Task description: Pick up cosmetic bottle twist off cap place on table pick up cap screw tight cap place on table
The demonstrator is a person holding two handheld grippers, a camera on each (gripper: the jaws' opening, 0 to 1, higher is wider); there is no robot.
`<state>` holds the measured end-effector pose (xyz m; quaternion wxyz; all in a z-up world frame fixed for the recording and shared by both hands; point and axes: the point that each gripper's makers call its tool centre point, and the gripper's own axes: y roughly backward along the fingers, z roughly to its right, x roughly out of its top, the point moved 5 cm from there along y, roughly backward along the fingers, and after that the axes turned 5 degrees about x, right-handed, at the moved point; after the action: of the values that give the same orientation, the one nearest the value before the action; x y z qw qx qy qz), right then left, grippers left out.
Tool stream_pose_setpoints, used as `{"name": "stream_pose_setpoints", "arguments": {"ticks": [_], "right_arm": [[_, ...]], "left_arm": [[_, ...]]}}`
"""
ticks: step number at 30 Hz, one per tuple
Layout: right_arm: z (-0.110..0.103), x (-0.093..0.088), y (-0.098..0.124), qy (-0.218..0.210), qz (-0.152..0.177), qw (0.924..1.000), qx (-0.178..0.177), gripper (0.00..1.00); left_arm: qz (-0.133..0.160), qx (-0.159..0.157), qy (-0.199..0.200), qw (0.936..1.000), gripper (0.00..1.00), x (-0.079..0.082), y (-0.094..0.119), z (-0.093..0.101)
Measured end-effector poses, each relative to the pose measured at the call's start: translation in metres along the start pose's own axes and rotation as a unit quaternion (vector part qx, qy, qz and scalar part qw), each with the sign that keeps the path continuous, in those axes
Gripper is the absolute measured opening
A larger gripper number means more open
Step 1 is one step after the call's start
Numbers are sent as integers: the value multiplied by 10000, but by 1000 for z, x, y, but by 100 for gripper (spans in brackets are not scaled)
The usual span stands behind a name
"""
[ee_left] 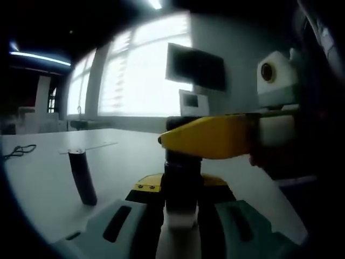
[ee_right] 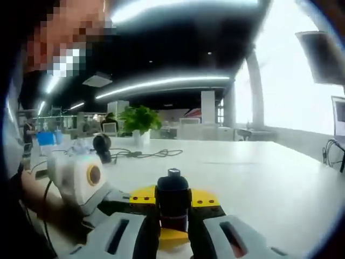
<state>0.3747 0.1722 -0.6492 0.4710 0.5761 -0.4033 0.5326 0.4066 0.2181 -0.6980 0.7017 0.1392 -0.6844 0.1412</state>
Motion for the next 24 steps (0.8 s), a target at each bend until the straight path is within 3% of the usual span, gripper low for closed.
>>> {"name": "stream_pose_setpoints", "arguments": {"ticks": [7, 18, 20, 22, 24], "right_arm": [[-2, 0, 1, -52, -4, 9994, -345, 13], [1, -1, 2, 84, 50, 9997, -217, 14], [2, -3, 3, 355, 160, 9991, -137, 24], [1, -2, 4, 41, 335, 9993, 159, 35], [4, -5, 3, 66, 235, 9994, 262, 34]], "left_arm": [[2, 27, -70, 10000, 13, 0, 1, 0], [26, 11, -82, 10000, 13, -1, 1, 0], [35, 62, -66, 10000, 13, -1, 0, -2], [41, 81, -46, 9999, 13, -1, 0, -3], [40, 66, -34, 10000, 13, -1, 0, -3]]}}
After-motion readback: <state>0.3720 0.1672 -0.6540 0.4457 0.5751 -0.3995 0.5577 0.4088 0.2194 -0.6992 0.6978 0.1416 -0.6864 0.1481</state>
